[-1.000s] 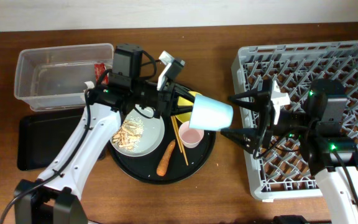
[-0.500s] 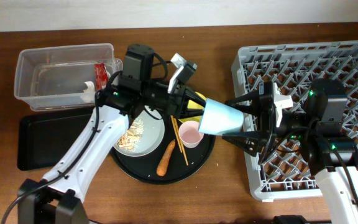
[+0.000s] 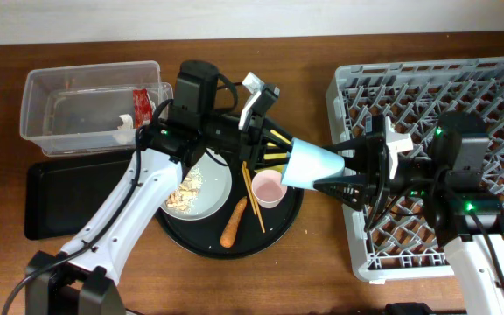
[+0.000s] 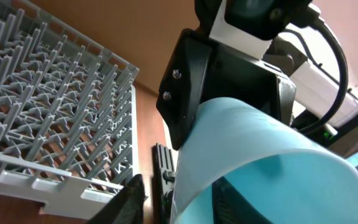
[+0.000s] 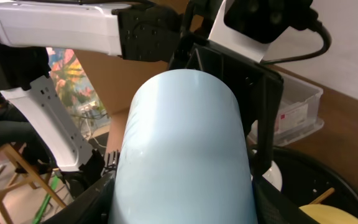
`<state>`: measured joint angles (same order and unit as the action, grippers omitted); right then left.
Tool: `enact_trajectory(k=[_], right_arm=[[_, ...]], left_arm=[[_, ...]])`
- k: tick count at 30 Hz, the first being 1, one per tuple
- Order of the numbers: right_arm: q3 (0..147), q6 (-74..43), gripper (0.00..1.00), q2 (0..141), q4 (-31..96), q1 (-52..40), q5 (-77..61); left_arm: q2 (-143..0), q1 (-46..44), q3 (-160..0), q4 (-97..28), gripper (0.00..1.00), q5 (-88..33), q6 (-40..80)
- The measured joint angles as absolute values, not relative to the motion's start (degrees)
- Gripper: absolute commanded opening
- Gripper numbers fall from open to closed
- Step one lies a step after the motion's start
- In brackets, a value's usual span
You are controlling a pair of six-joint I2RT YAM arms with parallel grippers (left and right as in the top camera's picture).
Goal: Sort waste into correct bins and load items into the dishwasher rack
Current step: 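Take the blue cup with the right gripper and place it in the rack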
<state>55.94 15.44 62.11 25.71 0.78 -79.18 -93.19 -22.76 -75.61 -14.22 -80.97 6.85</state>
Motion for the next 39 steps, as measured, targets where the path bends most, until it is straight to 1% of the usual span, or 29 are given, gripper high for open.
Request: enact_trajectory(k=[1, 3, 5, 6, 7, 10, 12, 14, 16, 18, 19, 21, 26, 28, 29, 30, 31, 32, 33, 36, 38, 39], right_arm=[[55.99, 15.11, 0.55, 62.11, 27.46, 0.75, -77.58], [56.12, 13.93, 0.55, 62.11, 30.94, 0.75, -73.06], [56.14, 13.28, 0.54, 62.22, 34.11, 0.78, -67.37], [56.14, 12.99, 0.54, 62.22, 35.94, 0.78, -63.51], [56.18, 11.66, 0.54, 62.22, 37.69, 0.75, -58.02], [56.38, 6.94, 0.54, 62.26, 43.55, 0.99, -42.44], [58.78, 3.16, 0.54, 62.43, 49.43, 3.99, -30.48], [63.99, 1.74, 0.52, 62.67, 56.34, 8.95, -21.54], [69.36, 0.75, 0.52, 63.51, 62.17, 15.51, -15.05], [72.64, -0.62, 0.52, 65.45, 63.18, 21.74, -9.89], [74.32, -1.76, 0.52, 68.25, 63.44, 26.26, -6.57], [75.92, -5.08, 0.52, 73.87, 63.96, 32.34, -2.39], [78.81, -10.15, 0.53, 84.53, 63.92, 42.98, 0.93], [78.87, -11.25, 0.53, 87.96, 64.03, 45.76, 1.17], [78.89, -12.08, 0.58, 89.97, 64.05, 47.29, 1.3], [78.91, -12.73, 0.65, 91.77, 63.83, 48.31, 1.32], [78.91, -13.52, 0.79, 93.51, 63.55, 48.73, 1.37], [78.94, -13.67, 0.87, 95.09, 63.22, 48.71, 1.32], [78.94, -13.56, 0.91, 95.35, 63.13, 48.73, 1.21], [79.29, -13.96, 0.92, 97.47, 63.26, 48.71, -2.94], [82.28, -14.0, 0.91, 97.8, 67.9, 48.71, -5.21], [86.26, -13.89, 0.91, 97.78, 70.61, 48.71, -7.57]], left_arm=[[-93.19, -22.63, -75.61, -14.33, 0.5, -80.66, 6.96], [-93.19, -21.78, -75.72, -18.22, 0.57, -77.69, 7.16], [-93.23, -20.23, -75.88, -25.39, 0.64, -69.8, 7.14], [-93.23, -19.29, -75.94, -30.04, 0.69, -63.86, 7.14], [-93.23, -18.28, -76.07, -35.9, 0.7, -54.89, 7.25], [-93.25, -16.69, -75.99, -47.59, 0.72, -34.02, 7.18], [-93.27, -16.14, -75.94, -53.04, 0.72, -19.86, 7.14], [-93.27, -16.1, -75.94, -55.07, 0.72, -12.38, 7.14], [-93.27, -16.1, -75.96, -55.11, 0.72, -9.1, 7.14], [-93.27, -16.1, -75.96, -54.89, 0.72, -7.94, 7.14], [-93.27, -16.1, -75.96, -55.0, 0.72, -7.42, 7.14], [-93.27, -16.1, -75.96, -54.98, 0.72, -6.98, 7.14], [-93.27, -16.1, -75.96, -54.87, 0.72, -6.72, 7.14], [-93.27, -16.1, -75.96, -54.87, 0.72, -6.61, 7.14], [-93.27, -16.1, -75.96, -54.92, 0.72, -6.59, 7.14], [-93.27, -16.1, -75.96, -54.92, 0.72, -6.59, 7.14], [-93.27, -16.1, -75.96, -54.89, 0.73, -6.59, 7.14], [-93.27, -16.1, -75.96, -54.92, 0.75, -6.57, 7.14], [-93.27, -16.1, -75.96, -54.92, 0.75, -6.59, 7.14], [-93.27, -16.1, -75.96, -54.92, 0.75, -6.59, 7.14], [-93.27, -16.1, -75.96, -54.89, 0.76, -6.57, 7.14], [-93.27, -16.1, -75.96, -54.96, 0.76, -6.61, 7.14]])
